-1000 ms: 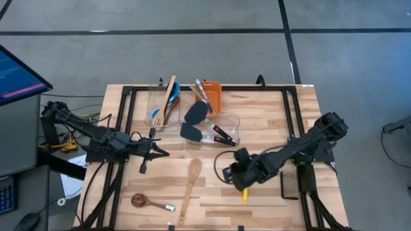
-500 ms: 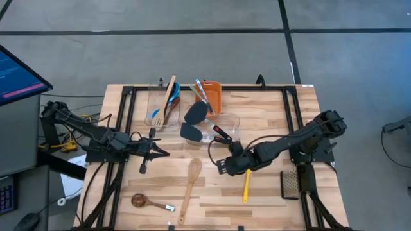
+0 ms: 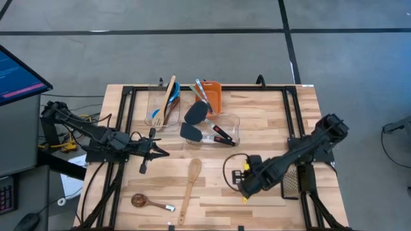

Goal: Pick & Place Kitchen Items
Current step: Put the yellow serving spoon into the top transparent bin

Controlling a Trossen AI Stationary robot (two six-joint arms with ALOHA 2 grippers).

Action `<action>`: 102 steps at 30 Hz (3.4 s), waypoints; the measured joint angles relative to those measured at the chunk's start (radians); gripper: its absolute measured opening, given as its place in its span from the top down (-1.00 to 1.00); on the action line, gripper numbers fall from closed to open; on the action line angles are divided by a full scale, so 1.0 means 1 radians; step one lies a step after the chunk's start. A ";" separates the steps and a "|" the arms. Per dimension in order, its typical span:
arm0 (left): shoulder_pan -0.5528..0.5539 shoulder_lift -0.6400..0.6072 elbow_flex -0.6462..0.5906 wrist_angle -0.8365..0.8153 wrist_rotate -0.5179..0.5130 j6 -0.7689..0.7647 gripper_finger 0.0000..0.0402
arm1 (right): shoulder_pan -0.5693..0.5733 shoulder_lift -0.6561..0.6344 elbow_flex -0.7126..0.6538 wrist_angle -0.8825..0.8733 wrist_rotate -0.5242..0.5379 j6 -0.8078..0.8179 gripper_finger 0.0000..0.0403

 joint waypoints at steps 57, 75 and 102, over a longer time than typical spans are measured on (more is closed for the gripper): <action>0.000 0.000 0.000 0.000 0.000 0.000 0.99 | 0.054 0.106 -0.039 0.090 -0.030 -0.018 -0.02; 0.000 0.003 0.001 0.000 0.000 0.003 0.99 | 0.024 0.292 -0.034 0.116 -0.096 -0.026 0.17; 0.000 0.003 0.001 0.002 0.000 0.003 0.99 | 0.034 0.251 0.071 -0.004 -0.102 -0.091 0.85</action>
